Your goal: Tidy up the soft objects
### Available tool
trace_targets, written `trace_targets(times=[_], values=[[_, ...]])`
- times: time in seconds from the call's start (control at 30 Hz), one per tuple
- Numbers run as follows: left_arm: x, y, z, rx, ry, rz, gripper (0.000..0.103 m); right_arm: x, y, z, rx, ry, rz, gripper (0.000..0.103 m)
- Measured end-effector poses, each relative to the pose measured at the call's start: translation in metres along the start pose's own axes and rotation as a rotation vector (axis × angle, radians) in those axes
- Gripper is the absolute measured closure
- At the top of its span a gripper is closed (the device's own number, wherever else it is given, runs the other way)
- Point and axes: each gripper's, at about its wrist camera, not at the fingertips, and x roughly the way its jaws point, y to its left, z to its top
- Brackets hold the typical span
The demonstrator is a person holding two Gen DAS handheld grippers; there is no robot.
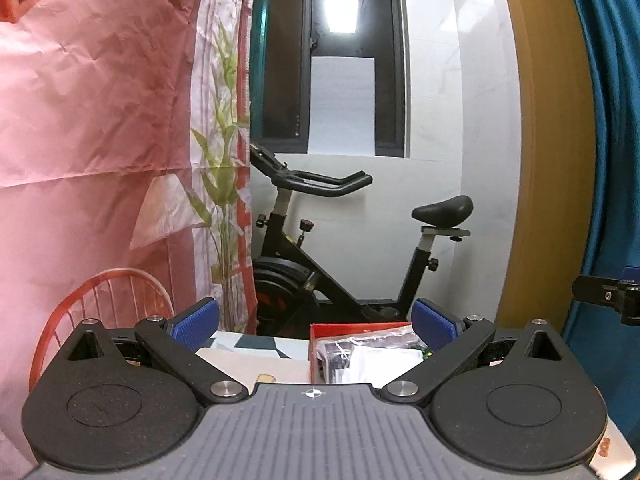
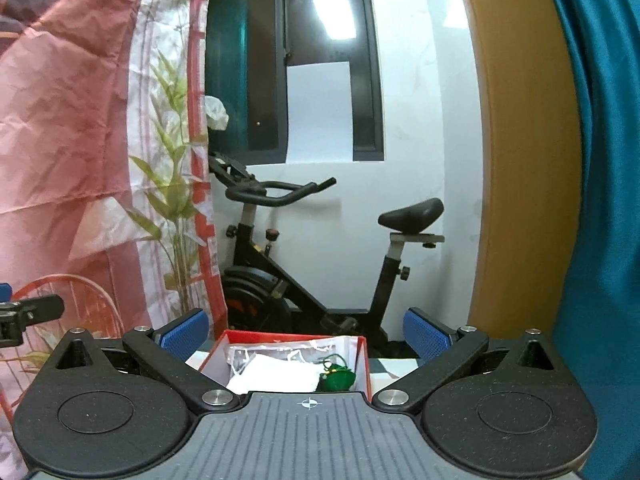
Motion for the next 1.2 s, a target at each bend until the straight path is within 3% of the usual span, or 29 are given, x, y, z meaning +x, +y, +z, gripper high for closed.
trace_targets(times=[0.4, 1.2], values=[[-0.017, -0.002, -0.008, 0.0, 0.004, 0.026, 0.0, -0.03, 0.005, -0.002, 0.023, 0.014, 0.017, 0.0], [-0.022, 0.0, -0.009, -0.003, 0.004, 0.035, 0.0, -0.033, 0.009, -0.005, 0.014, -0.004, -0.01, 0.0]])
